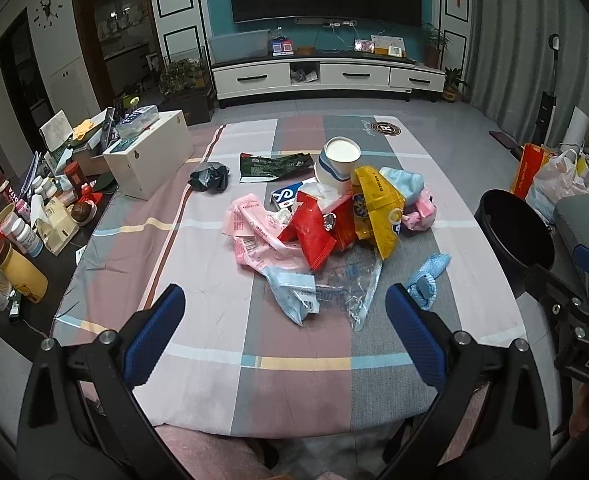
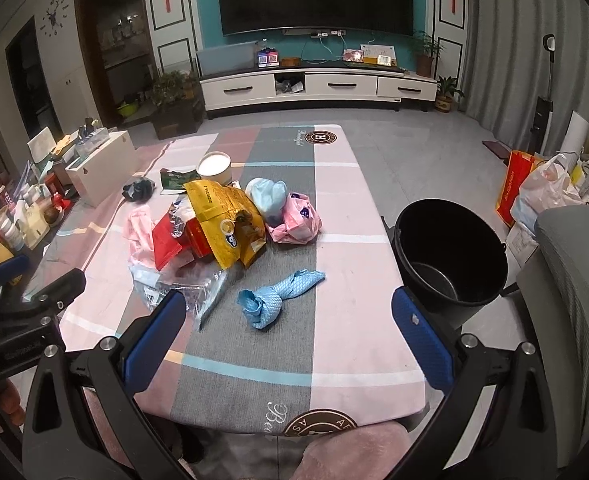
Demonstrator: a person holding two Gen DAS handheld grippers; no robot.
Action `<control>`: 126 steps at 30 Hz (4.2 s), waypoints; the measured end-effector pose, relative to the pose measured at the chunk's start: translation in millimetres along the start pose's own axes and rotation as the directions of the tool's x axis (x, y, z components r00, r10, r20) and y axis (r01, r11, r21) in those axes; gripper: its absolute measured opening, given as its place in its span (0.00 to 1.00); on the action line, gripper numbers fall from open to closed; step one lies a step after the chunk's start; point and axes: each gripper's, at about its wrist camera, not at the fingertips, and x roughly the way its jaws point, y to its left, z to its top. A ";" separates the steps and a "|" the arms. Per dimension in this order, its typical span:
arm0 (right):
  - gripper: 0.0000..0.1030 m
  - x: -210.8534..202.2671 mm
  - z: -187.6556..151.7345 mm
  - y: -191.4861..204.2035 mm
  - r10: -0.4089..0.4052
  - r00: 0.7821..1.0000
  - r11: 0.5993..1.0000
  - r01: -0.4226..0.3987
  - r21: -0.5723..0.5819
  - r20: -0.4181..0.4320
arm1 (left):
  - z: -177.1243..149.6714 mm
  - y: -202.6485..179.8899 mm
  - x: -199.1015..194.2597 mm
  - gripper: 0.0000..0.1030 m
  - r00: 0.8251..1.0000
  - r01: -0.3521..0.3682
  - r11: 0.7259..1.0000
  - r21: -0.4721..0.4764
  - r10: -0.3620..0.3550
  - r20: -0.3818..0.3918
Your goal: Collect trash
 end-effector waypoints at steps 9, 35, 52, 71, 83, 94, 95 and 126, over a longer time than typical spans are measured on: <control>0.97 -0.2 0.1 -0.3 0.001 1.000 1.000 -0.001 0.000 0.002 | -0.1 -2.8 -4.3 0.97 1.000 0.000 1.000 0.007 0.000 0.010; 0.97 -2.5 0.7 -6.2 -0.007 1.000 1.000 0.007 0.011 0.010 | -0.6 -5.9 -4.4 0.97 1.000 0.000 1.000 0.016 -0.001 0.009; 0.97 -2.7 1.1 -7.6 -0.010 1.000 1.000 0.010 0.014 0.008 | -1.8 -7.3 -3.3 0.97 1.000 0.000 1.000 0.018 0.000 0.008; 0.97 65.8 -36.0 -37.9 0.195 0.976 0.980 -0.189 0.067 -0.098 | -38.9 51.4 62.6 0.97 0.989 0.104 0.978 -0.180 -0.121 -0.084; 0.97 128.5 -51.1 -23.7 0.261 0.953 0.963 -0.246 0.107 -0.154 | -50.3 46.9 105.8 0.97 0.969 0.229 0.954 -0.193 -0.242 -0.044; 0.89 159.8 -43.1 -16.9 0.270 0.950 0.960 -0.252 0.127 -0.155 | -22.9 31.5 172.7 0.97 0.925 0.319 0.908 -0.271 -0.361 -0.120; 0.87 161.7 -43.0 -13.5 0.270 0.950 0.960 -0.253 0.117 -0.156 | -22.7 27.1 175.7 0.96 0.928 0.311 0.915 -0.258 -0.351 -0.125; 0.26 83.9 -42.9 -92.8 0.152 0.988 0.978 -0.153 0.140 0.023 | 2.1 -58.1 104.2 0.13 0.917 0.398 0.917 -0.026 -0.398 -0.034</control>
